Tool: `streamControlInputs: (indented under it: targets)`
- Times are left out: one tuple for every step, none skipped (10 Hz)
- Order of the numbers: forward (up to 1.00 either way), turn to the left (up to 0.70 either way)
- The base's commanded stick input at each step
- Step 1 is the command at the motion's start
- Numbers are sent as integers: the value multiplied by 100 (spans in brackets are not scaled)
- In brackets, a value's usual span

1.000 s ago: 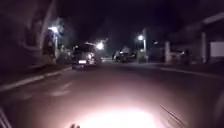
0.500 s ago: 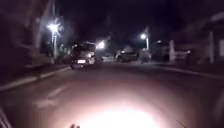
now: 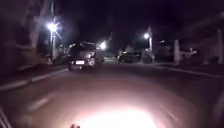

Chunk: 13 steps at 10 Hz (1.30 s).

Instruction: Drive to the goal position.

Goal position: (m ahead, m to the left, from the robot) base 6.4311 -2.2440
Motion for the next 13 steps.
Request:
streamControlInputs:
  targets:
    - [100, 0]
    - [100, 0]
    - [100, 0]
    - [100, 0]
    - [100, 0]
    - [100, 0]
    - [100, 0]
    - [100, 0]
    - [100, 0]
    - [100, 0]
    - [100, 0]
    - [100, 0]
    - [100, 0]
